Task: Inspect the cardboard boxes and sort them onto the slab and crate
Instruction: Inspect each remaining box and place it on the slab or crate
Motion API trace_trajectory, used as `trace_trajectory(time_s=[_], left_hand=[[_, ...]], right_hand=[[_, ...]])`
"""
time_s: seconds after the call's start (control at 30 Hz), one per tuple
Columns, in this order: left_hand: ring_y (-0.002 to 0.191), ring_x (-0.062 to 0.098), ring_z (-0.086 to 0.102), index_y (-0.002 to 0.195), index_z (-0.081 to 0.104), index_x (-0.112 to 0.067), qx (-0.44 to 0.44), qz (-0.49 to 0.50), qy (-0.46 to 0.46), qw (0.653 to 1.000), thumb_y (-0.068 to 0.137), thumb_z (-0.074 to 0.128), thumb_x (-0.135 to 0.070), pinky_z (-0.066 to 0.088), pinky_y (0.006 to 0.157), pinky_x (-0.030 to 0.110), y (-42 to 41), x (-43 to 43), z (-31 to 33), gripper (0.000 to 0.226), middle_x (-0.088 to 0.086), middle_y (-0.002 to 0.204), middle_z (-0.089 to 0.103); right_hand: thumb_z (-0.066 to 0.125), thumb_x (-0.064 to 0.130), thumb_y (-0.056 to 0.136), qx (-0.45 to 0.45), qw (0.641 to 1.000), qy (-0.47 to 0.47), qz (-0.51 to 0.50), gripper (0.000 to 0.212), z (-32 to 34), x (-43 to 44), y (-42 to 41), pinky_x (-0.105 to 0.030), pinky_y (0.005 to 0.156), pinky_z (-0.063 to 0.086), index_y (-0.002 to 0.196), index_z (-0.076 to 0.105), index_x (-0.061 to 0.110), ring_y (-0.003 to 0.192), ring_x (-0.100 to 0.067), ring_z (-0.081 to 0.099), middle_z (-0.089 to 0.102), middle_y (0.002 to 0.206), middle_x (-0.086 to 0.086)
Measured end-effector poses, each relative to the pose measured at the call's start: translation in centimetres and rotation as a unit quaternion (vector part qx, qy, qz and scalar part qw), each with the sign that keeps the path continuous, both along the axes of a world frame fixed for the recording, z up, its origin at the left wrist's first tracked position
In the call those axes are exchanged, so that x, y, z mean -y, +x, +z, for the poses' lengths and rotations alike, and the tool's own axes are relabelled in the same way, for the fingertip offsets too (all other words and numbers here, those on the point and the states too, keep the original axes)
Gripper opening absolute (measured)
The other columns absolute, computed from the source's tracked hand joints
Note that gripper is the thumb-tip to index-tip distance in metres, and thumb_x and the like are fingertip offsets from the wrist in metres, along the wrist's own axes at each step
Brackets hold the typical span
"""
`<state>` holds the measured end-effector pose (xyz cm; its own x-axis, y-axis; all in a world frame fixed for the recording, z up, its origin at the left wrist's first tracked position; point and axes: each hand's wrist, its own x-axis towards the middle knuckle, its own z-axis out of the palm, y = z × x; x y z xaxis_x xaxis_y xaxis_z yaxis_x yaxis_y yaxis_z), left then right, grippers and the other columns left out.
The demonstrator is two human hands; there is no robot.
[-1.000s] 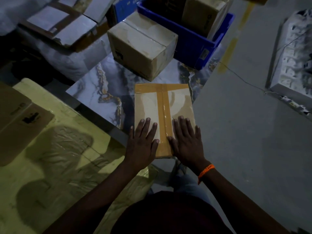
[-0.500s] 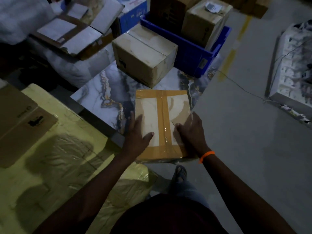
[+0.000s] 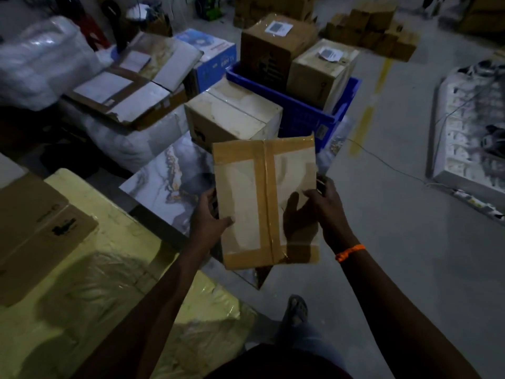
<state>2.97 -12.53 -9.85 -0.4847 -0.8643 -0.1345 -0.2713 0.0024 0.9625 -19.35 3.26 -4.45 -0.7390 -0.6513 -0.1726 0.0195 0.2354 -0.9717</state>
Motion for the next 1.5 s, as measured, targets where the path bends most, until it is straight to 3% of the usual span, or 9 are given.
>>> trace_trajectory(time_s=[0.23, 0.33, 0.43, 0.53, 0.63, 0.7, 0.8, 1.0, 1.5], left_hand=[[0.123, 0.023, 0.062, 0.132, 0.06, -0.029, -0.151, 0.059, 0.11, 0.981, 0.081, 0.073, -0.061, 0.051, 0.1, 0.047, 0.2, -0.9, 0.4, 0.062, -0.001, 0.13, 0.068], [0.116, 0.018, 0.063, 0.112, 0.063, -0.036, -0.16, 0.086, 0.158, 0.971, 0.083, 0.06, -0.058, 0.049, 0.094, 0.039, 0.9, -2.4, -0.6, 0.036, -0.013, 0.11, 0.072], [0.127, 0.02, 0.054, 0.12, 0.056, -0.036, -0.131, 0.064, 0.162, 0.976, 0.071, 0.06, -0.082, 0.045, 0.099, 0.037, 1.7, -3.3, -1.1, 0.067, -0.006, 0.128, 0.059], [0.139, 0.02, 0.047, 0.138, 0.044, -0.038, -0.095, 0.031, 0.076, 0.992, 0.089, 0.051, -0.066, 0.044, 0.11, 0.041, 2.2, -3.3, 0.8, 0.056, -0.008, 0.142, 0.05], [0.135, 0.003, 0.047, 0.147, 0.037, -0.037, -0.077, 0.006, -0.117, 0.99, 0.091, 0.051, -0.064, 0.051, 0.097, 0.024, 1.4, -3.0, 5.3, 0.064, -0.012, 0.148, 0.044], [0.143, 0.014, 0.038, 0.151, 0.036, -0.028, 0.002, -0.018, -0.273, 0.962, 0.096, 0.052, -0.055, 0.047, 0.103, 0.029, 0.0, -2.0, 7.2, 0.063, -0.001, 0.156, 0.035], [0.151, 0.027, 0.024, 0.154, 0.038, -0.017, 0.14, -0.106, -0.442, 0.88, 0.101, 0.041, -0.048, 0.026, 0.119, 0.048, -2.7, 0.0, 8.1, 0.062, 0.01, 0.162, 0.032], [0.15, 0.028, 0.031, 0.156, 0.034, -0.011, 0.326, -0.193, -0.484, 0.789, 0.099, 0.009, -0.046, 0.022, 0.119, 0.052, -4.8, 0.4, 7.5, 0.072, 0.013, 0.163, 0.031], [0.149, 0.028, 0.033, 0.155, 0.036, -0.012, 0.32, -0.179, -0.5, 0.784, 0.103, 0.019, -0.051, 0.025, 0.12, 0.051, -3.8, -0.8, 7.1, 0.067, 0.013, 0.162, 0.034]], right_hand=[[0.044, 0.015, 0.108, 0.055, 0.991, -0.089, -0.08, 0.016, -1.2, -2.2, 1.7, -0.036, 0.097, 0.055, 0.111, 0.06, 0.011, 0.112, -0.018, 0.067, 0.067, 0.116, -0.005], [0.042, 0.017, 0.11, 0.081, 0.991, -0.067, -0.083, 0.019, -3.6, -3.7, 3.0, -0.043, 0.105, 0.052, 0.11, 0.06, 0.01, 0.118, -0.023, 0.064, 0.066, 0.121, -0.01], [0.041, 0.021, 0.111, 0.091, 0.991, -0.045, -0.083, 0.023, -4.5, -4.8, 3.5, -0.051, 0.112, 0.047, 0.116, 0.061, 0.012, 0.119, -0.016, 0.064, 0.067, 0.125, -0.004], [0.041, 0.04, 0.11, 0.045, 0.994, -0.028, -0.091, 0.033, -2.8, -4.7, 3.3, -0.051, 0.113, 0.046, 0.123, 0.063, 0.021, 0.124, -0.011, 0.061, 0.066, 0.131, 0.004], [0.044, 0.047, 0.108, -0.162, 0.984, 0.012, -0.077, 0.04, 0.9, -3.7, 2.8, -0.037, 0.111, 0.047, 0.141, 0.053, 0.025, 0.125, -0.003, 0.052, 0.057, 0.143, 0.006], [0.053, 0.039, 0.107, -0.305, 0.951, 0.016, -0.036, 0.05, 3.4, -2.1, 2.5, -0.024, 0.11, 0.04, 0.152, 0.044, 0.019, 0.134, -0.001, 0.041, 0.046, 0.155, 0.002], [0.054, 0.04, 0.106, -0.447, 0.887, 0.068, 0.088, 0.062, 4.8, 2.0, 2.4, -0.037, 0.121, 0.024, 0.159, 0.035, 0.016, 0.155, -0.02, 0.023, 0.028, 0.168, -0.007], [0.013, 0.056, 0.105, -0.512, 0.783, 0.271, 0.228, 0.072, 2.7, 6.3, 2.6, -0.048, 0.127, 0.008, 0.166, 0.011, 0.018, 0.16, -0.027, 0.003, 0.006, 0.173, -0.009], [0.011, 0.057, 0.103, -0.516, 0.785, 0.252, 0.235, 0.073, 2.9, 4.1, 3.1, -0.045, 0.127, 0.008, 0.165, 0.018, 0.019, 0.16, -0.022, 0.007, 0.012, 0.173, -0.005]])
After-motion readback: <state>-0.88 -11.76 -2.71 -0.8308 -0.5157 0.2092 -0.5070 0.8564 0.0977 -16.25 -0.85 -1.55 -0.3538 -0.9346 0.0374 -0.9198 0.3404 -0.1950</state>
